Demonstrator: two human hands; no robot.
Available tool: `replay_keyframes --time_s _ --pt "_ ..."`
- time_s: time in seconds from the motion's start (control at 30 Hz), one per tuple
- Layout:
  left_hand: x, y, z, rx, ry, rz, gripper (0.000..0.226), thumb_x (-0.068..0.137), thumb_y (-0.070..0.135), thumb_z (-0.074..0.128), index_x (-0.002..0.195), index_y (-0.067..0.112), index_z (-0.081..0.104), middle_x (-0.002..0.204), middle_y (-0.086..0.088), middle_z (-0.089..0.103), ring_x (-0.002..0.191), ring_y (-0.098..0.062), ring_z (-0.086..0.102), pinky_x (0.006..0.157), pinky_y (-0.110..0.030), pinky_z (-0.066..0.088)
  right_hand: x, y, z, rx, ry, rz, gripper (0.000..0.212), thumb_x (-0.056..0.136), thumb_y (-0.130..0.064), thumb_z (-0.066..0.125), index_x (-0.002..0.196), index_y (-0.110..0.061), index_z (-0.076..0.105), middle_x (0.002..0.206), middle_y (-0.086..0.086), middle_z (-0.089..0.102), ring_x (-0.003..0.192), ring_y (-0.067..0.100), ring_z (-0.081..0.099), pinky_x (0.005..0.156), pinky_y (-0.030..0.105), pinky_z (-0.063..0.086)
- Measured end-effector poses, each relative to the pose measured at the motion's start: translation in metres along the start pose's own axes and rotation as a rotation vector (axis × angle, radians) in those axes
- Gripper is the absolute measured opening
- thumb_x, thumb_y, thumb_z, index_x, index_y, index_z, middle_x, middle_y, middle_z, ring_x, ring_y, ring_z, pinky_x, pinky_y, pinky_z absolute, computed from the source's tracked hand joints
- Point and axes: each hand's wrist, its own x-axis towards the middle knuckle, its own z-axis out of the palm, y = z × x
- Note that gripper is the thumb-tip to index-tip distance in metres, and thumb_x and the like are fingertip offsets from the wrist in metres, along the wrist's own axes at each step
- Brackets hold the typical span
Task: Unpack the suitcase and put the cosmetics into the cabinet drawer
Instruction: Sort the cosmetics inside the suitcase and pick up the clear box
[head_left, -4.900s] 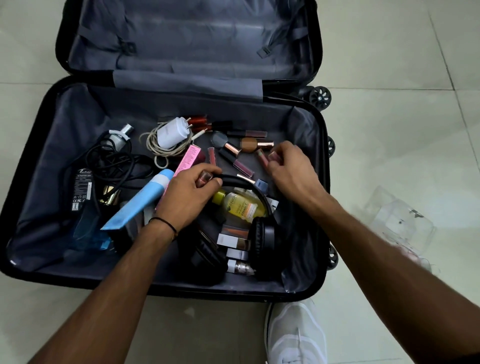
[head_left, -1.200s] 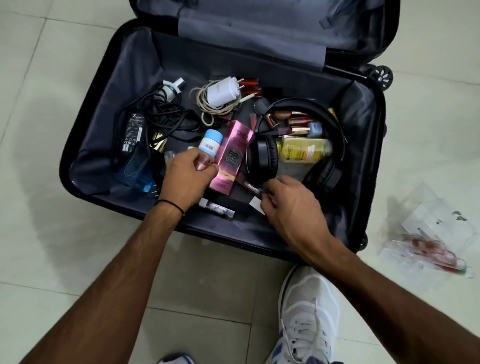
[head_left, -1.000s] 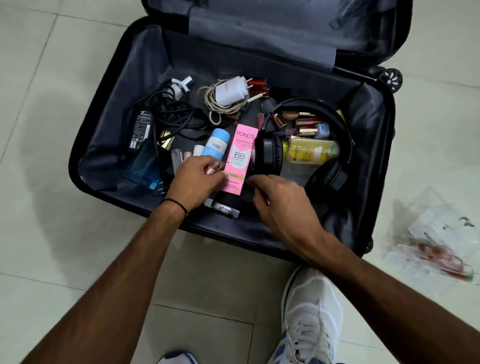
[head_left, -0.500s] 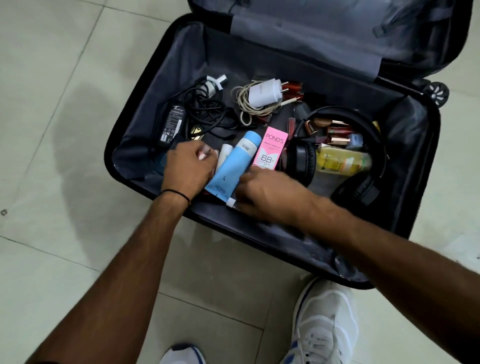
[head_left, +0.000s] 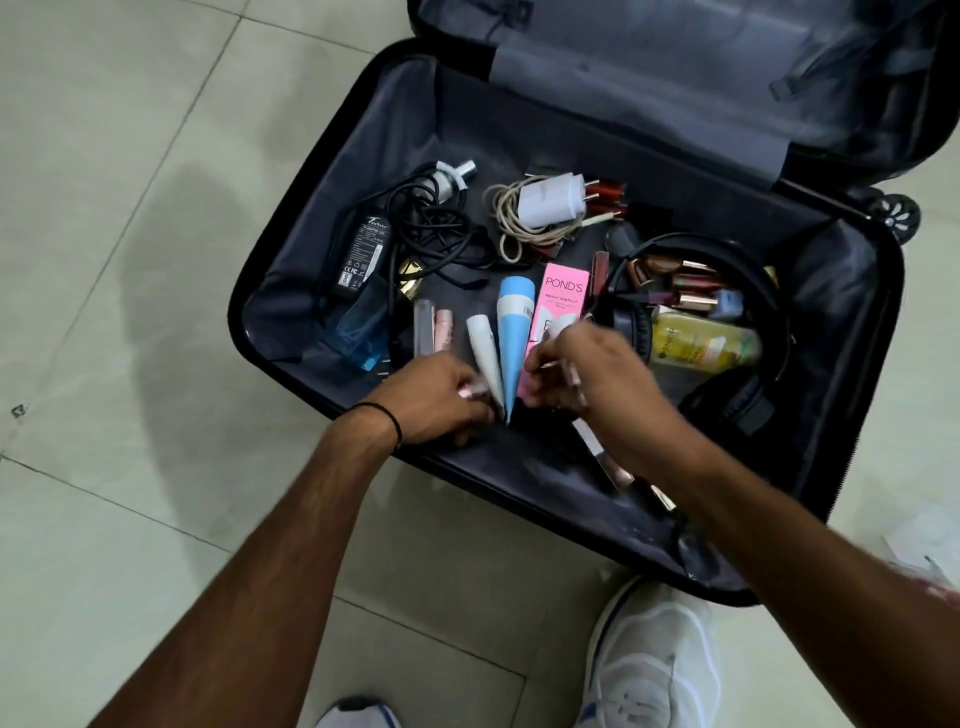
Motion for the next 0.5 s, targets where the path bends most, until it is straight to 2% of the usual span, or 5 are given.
replay_keyframes --time_s 0.07,0.17,0.33,0.4,0.5 --pt "-0.002 0.002 0.002 -0.001 -0.024 0.003 0.029 0.081 0.026 0.074 0.061 0.017 0.055 0.059 0.0 0.069 0.059 -0.015 0.065 0.054 -0.023 0.043 0.005 -0.013 -0.005 0.106 0.009 0.02 0.013 0.096 -0.01 0.04 0.088 -0.007 0.051 0.074 0.008 0.054 0.059 0.02 0.048 0.055 0.033 0.041" --pt "-0.002 0.001 0.005 -0.038 0.04 -0.043 0.021 0.083 0.026 0.07 0.066 0.017 0.062 0.058 0.0 0.069 0.057 -0.011 0.065 0.054 -0.022 0.041 0.02 -0.026 -0.008 -0.118 0.0 -0.067 0.011 0.097 -0.014 0.05 0.087 -0.014 0.045 0.064 -0.002 0.04 0.05 0.009 0.033 0.045 0.025 0.026" --pt "0.003 -0.008 0.006 -0.128 0.309 -0.189 0.018 0.085 0.027 0.062 0.072 0.016 0.063 0.078 -0.01 0.07 0.078 -0.029 0.066 0.065 -0.03 0.048 0.045 -0.032 0.004 -0.553 0.021 -0.249 0.035 0.096 -0.041 0.061 0.085 -0.008 0.055 0.062 -0.007 0.049 0.053 0.008 0.045 0.055 0.031 0.038" --pt "0.005 -0.008 0.004 -0.212 0.404 -0.187 0.017 0.086 0.028 0.062 0.079 0.013 0.067 0.075 -0.008 0.069 0.078 -0.029 0.067 0.07 -0.033 0.053 0.046 -0.033 0.006 -0.444 -0.027 -0.21 0.031 0.1 -0.04 0.056 0.087 -0.012 0.053 0.065 -0.005 0.052 0.055 0.01 0.049 0.055 0.032 0.043" --pt "0.009 -0.004 0.003 -0.378 0.493 -0.118 0.017 0.086 0.03 0.065 0.082 0.013 0.066 0.078 -0.006 0.069 0.077 -0.025 0.068 0.072 -0.035 0.056 0.041 -0.038 0.003 -0.07 -0.087 -0.045 0.016 0.102 -0.024 0.056 0.095 -0.01 0.055 0.072 0.003 0.055 0.056 0.013 0.052 0.054 0.029 0.047"
